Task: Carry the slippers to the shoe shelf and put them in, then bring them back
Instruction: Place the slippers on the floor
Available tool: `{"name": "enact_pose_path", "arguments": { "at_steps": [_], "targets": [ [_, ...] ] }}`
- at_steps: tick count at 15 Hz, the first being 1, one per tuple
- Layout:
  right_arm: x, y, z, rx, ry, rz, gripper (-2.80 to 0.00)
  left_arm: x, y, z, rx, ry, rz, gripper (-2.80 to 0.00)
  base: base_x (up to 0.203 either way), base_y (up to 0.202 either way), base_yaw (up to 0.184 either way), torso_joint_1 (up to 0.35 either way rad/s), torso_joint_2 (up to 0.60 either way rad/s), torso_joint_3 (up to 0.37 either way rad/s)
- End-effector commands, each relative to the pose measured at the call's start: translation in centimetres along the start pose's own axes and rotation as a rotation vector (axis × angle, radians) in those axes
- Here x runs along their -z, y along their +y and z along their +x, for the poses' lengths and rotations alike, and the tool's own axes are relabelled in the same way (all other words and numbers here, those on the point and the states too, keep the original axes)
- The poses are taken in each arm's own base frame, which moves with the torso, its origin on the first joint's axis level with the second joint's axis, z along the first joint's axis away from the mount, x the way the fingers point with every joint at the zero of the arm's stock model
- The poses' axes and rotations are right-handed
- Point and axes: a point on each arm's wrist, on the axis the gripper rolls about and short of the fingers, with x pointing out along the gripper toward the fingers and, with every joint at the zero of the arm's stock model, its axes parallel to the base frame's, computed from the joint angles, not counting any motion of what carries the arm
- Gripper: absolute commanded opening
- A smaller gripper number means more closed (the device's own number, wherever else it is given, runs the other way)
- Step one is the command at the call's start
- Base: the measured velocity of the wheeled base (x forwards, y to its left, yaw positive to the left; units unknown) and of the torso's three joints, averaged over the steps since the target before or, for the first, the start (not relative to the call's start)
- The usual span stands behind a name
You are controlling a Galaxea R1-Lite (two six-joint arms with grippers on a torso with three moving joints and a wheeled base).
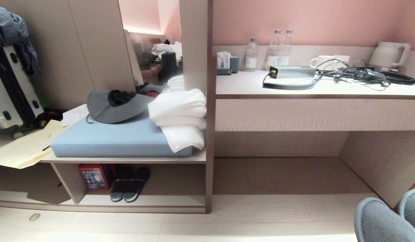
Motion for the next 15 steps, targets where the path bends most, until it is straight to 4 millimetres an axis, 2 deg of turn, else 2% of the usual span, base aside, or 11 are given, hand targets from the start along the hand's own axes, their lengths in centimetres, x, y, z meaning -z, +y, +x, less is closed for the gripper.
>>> {"name": "enact_pose_path", "arguments": {
  "at_steps": [1,15],
  "targets": [
    [0.00,0.00,0.01,-0.001,0.001,-0.001,-2.80,-0.01,0.00,0.00,-0.001,-0.001,0.000,-2.80,0.000,-0.190,0.002,-0.002,0.00,-0.002],
    [0.00,0.00,0.01,-0.001,0.001,-0.001,-2.80,-0.01,0.00,0.00,-0.001,-0.001,0.000,-2.80,0.000,-0.194,0.002,0.002,0.00,0.001]
  ]
}}
